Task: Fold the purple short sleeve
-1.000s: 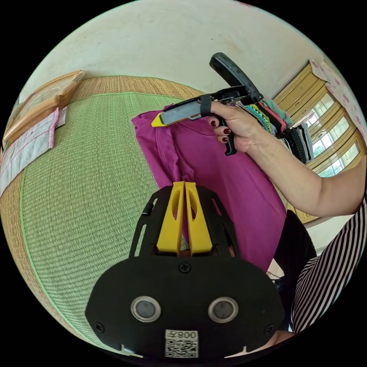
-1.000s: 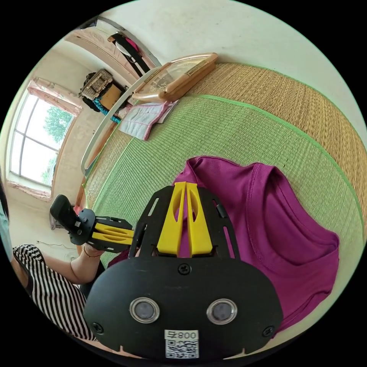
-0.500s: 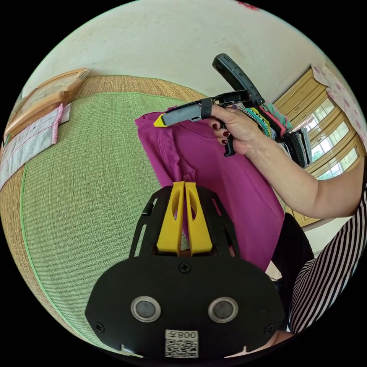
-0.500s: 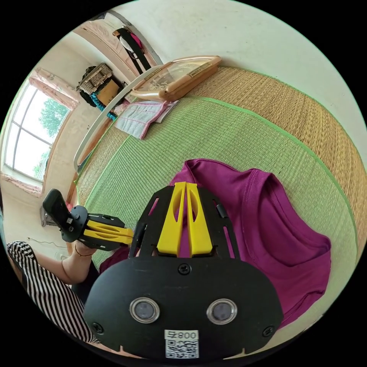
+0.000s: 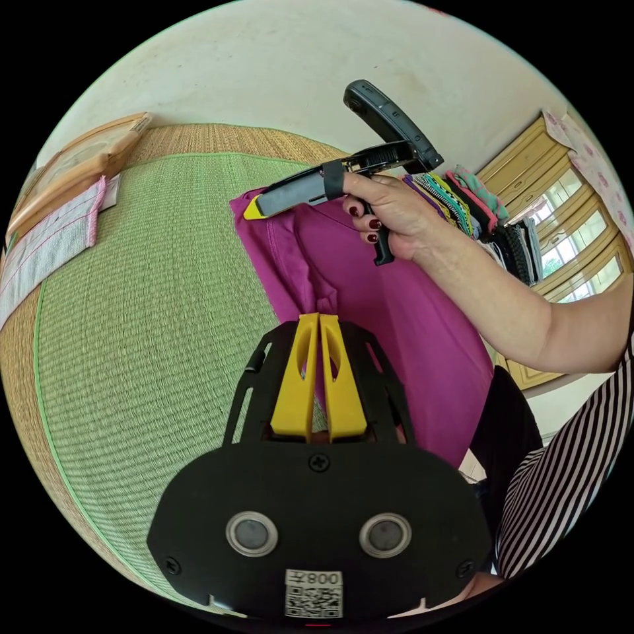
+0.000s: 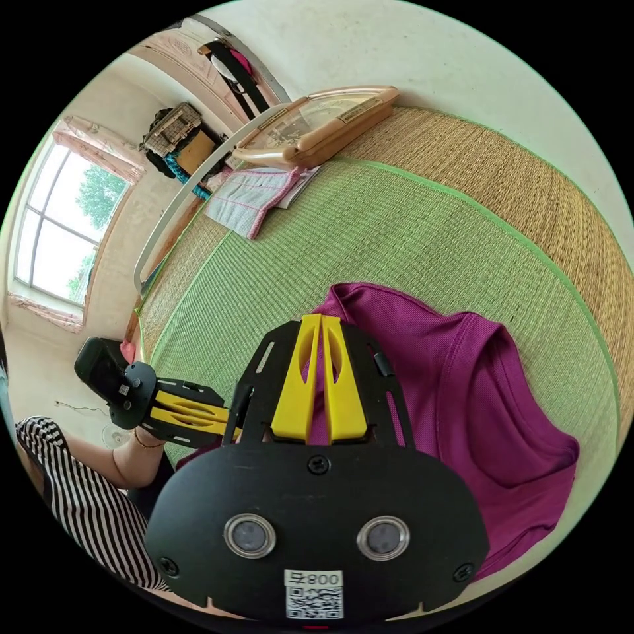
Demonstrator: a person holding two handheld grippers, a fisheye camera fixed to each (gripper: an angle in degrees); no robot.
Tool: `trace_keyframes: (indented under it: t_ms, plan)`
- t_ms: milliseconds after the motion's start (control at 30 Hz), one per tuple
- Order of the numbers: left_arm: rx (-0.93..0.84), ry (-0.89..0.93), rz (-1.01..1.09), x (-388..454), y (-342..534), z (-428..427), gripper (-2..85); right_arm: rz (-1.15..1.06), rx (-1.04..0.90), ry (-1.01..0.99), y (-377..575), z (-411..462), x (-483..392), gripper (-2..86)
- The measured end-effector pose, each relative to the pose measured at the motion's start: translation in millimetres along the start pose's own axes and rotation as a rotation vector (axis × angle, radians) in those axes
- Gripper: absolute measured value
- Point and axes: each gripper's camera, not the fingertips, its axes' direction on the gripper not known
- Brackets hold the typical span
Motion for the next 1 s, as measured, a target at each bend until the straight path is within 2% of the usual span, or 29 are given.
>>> trace_keyframes:
  t_ms: [233, 400, 667, 1000]
  plan:
    - [0.027, 0.023, -0.022, -7, 12, -1, 0.1, -0.003, 0.065, 0.044, 31, -17, -7, 0.0]
    - [0.015, 0.013, -0.02, -7, 20, 4, 0.1, 0.02, -0.011, 0.041, 32, 15, 4, 0.1]
    - [0.004, -0.001, -0.026, -8, 35, 11, 0.1, 0.011, -0.031, 0.014, 32, 26, 1, 0.1]
    - [-0.009, -0.035, -0.032, -7, 60, 20, 0.1, -0.002, 0.092, 0.031, 88, -6, -31, 0.1]
